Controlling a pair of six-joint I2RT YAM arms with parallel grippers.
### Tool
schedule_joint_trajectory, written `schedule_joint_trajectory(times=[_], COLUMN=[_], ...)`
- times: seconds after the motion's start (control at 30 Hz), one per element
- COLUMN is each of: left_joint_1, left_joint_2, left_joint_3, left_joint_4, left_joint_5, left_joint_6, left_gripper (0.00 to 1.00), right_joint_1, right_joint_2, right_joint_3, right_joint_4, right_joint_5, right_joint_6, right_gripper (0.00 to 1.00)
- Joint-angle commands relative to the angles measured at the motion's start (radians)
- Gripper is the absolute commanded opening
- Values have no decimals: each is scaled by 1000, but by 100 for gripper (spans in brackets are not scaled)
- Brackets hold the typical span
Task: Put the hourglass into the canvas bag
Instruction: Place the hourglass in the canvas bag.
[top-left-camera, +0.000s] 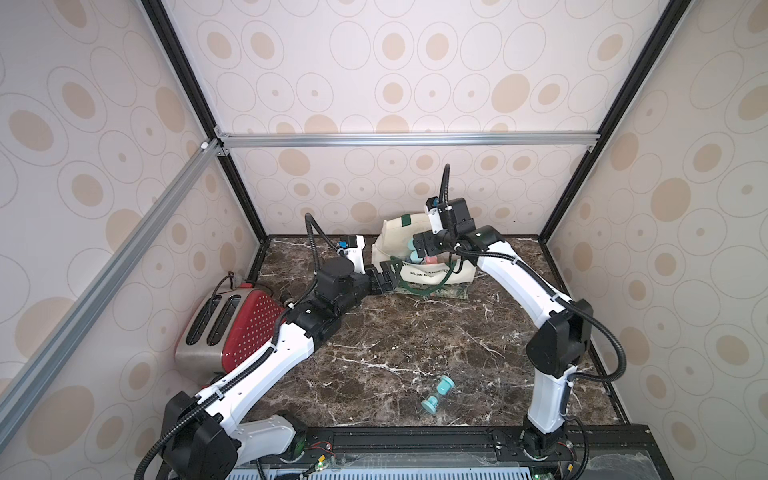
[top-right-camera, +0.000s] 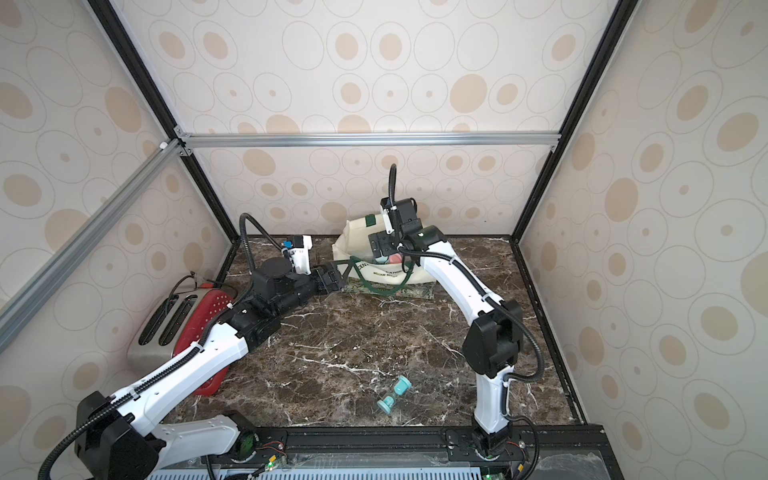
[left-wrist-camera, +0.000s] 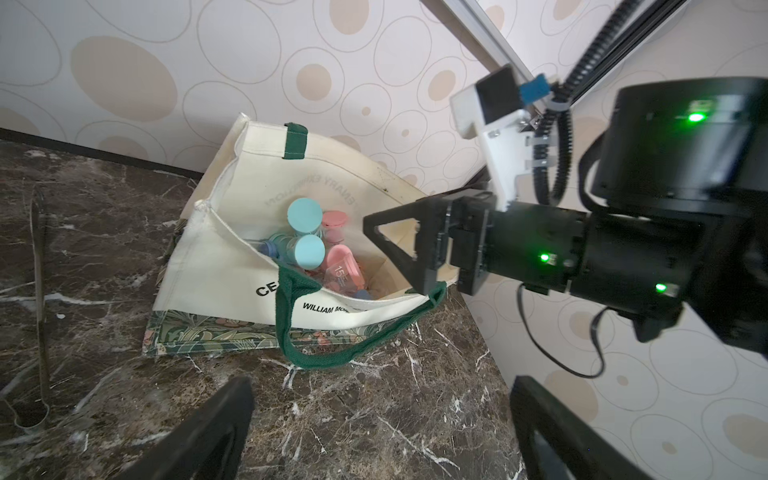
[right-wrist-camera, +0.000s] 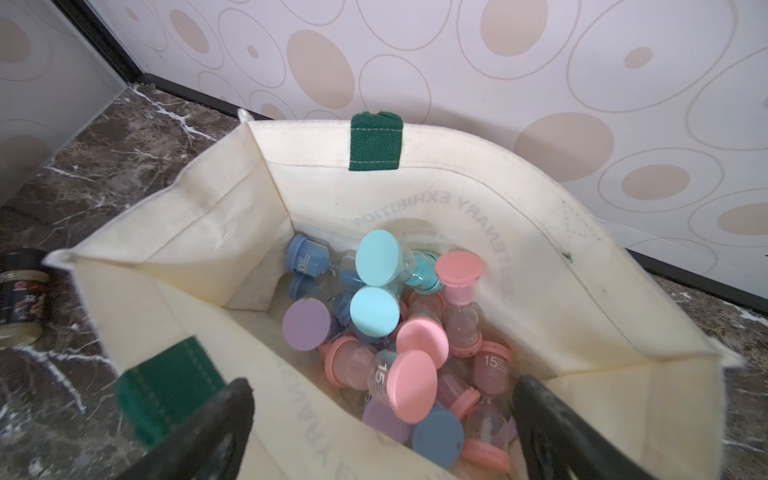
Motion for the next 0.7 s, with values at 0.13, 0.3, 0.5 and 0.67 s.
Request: schedule_joint_trajectory(times=[0.13,0.3,0.5,0.67], left_joint_1=[-3,-1,-2,-2], left_joint_2=[-73,-119,-180,-213], left_joint_3=[-42,-117,-232,-283], left_joint_4=[-21,-18,6,-23], left_joint_5=[-16,8,49,80], left_joint_6=[10,80,165,208], left_gripper=[97,98,98,98], right_joint_1=[26,113,243,355], right_joint_2=[-167,-273,-356,-410], right_joint_3=[-132,-238,-373,-506], right_joint_4=[-192,-321,-467,-535], right_joint_5=[-33,37,127,145], right_joint_6=[180,279,536,799], right_gripper=[100,100,100,100])
